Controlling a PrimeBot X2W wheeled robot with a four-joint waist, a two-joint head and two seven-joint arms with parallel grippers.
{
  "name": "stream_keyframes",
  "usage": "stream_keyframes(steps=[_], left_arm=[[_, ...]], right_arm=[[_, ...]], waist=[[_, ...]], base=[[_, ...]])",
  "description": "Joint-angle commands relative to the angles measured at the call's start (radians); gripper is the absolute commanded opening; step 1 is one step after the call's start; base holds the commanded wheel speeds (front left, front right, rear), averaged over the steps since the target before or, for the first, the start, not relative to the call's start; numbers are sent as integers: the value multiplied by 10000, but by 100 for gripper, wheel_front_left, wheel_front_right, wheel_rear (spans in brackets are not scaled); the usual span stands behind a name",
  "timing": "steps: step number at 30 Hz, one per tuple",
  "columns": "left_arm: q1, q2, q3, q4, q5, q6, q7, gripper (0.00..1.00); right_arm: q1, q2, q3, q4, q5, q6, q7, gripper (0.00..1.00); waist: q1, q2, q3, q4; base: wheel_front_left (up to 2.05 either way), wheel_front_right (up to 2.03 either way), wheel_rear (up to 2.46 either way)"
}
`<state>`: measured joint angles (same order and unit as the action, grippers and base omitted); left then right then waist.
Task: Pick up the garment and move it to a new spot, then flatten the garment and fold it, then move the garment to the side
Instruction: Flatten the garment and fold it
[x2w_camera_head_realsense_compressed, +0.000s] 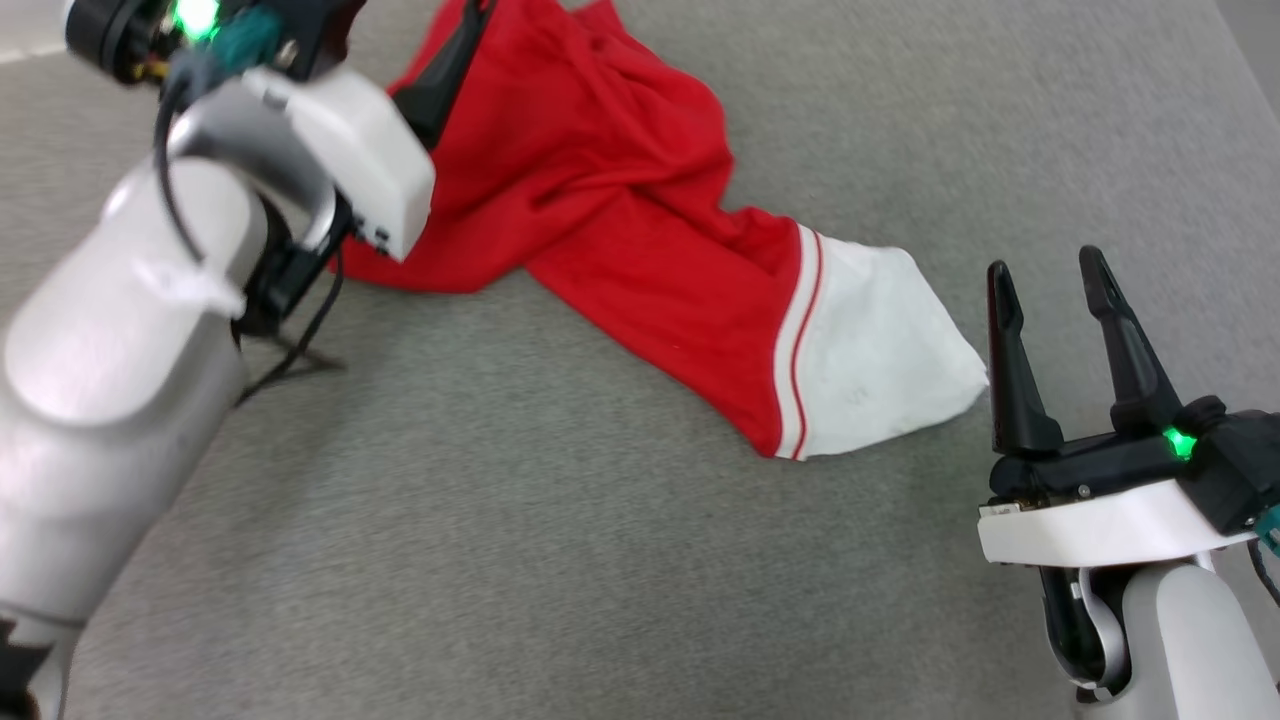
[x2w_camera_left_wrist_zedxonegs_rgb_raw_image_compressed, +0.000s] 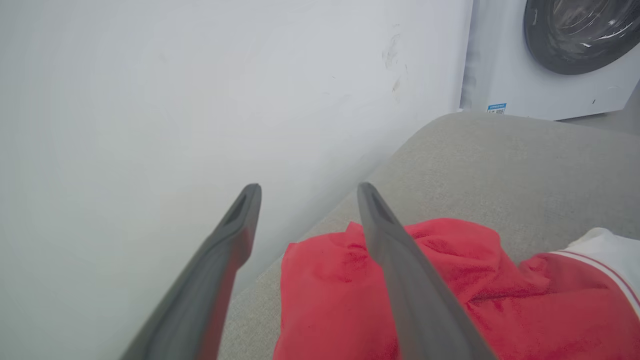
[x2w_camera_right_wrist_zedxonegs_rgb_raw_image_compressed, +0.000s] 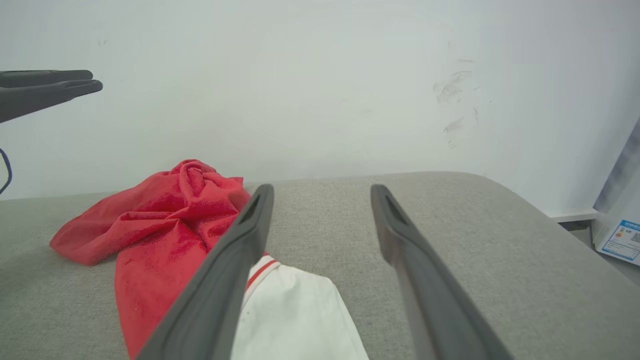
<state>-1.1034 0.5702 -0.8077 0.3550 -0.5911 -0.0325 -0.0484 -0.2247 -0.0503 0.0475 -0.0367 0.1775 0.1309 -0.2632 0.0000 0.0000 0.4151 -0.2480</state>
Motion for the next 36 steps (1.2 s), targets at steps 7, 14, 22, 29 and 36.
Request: stream_keyframes(steps=[7, 14, 22, 29, 36], left_arm=[[3217, 540, 1097, -1564, -251, 1650, -2109, 100], [6179, 233, 2819, -3842, 594, 2589, -2163, 100], [9189, -1433, 4993, -5622, 2140, 1995, -2169, 100], [9367, -2252, 5601, -5536, 2865, 993, -2170, 100], [9487, -3115, 6121, -5291, 3445, 122, -2170, 100]], right_arm=[[449, 1, -362, 56, -612, -3, -22, 100], [630, 2, -450, 47, -827, -3, -24, 100], [749, 2, -509, -7, -1155, -3, -24, 100], [361, 7, 211, 481, -1925, -3, -22, 100], [-1325, -1157, 2236, 1895, -1010, -3, 3110, 100]], waist=[[0, 0, -1164, 1228], [0, 0, -1505, 1680], [0, 0, -1687, 2174], [0, 0, -1542, 2637], [0, 0, -1241, 3264]], base=[[0, 0, 0], [0, 0, 0], [0, 0, 0], [0, 0, 0], [0, 0, 0]])
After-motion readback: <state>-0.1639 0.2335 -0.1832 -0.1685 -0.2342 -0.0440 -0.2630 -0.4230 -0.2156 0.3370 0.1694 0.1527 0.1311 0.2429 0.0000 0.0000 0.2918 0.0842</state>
